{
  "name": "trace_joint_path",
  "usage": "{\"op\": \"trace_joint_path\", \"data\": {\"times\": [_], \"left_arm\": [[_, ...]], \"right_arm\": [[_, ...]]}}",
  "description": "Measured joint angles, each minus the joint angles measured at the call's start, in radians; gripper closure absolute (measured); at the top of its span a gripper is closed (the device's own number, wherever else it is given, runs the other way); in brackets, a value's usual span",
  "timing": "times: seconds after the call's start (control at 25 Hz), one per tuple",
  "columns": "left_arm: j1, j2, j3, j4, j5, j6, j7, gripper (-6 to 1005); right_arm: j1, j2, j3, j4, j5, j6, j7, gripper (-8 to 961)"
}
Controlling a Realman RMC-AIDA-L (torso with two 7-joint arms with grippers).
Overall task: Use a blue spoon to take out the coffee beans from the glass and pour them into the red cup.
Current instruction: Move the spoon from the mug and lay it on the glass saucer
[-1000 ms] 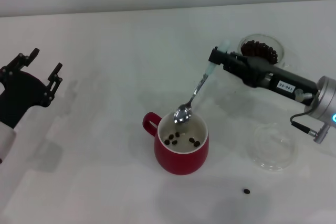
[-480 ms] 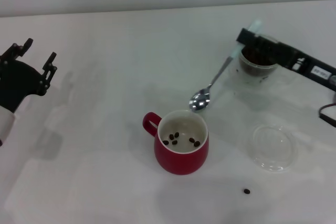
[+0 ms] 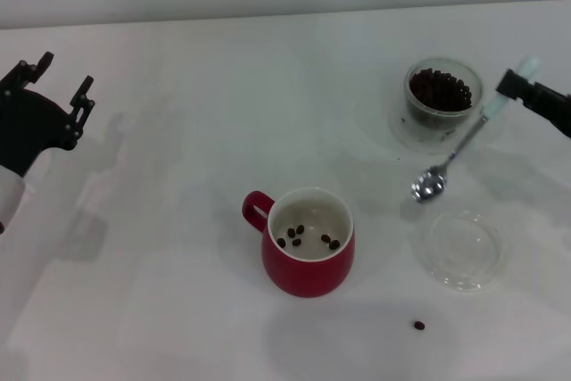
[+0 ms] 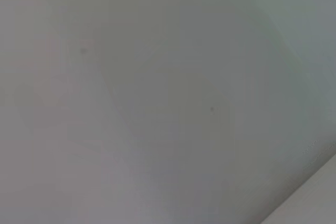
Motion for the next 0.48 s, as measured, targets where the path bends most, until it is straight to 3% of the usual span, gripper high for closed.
{"op": "trace_joint_path", "data": {"times": [0.48], "left_arm": [[0.003,0.001,0.0,-0.002,-0.018,0.009,0.0,484]], "right_arm": [[-0.056,-0.025,-0.003,-0.042,-0.105,-0.044,-0.105,807]]}}
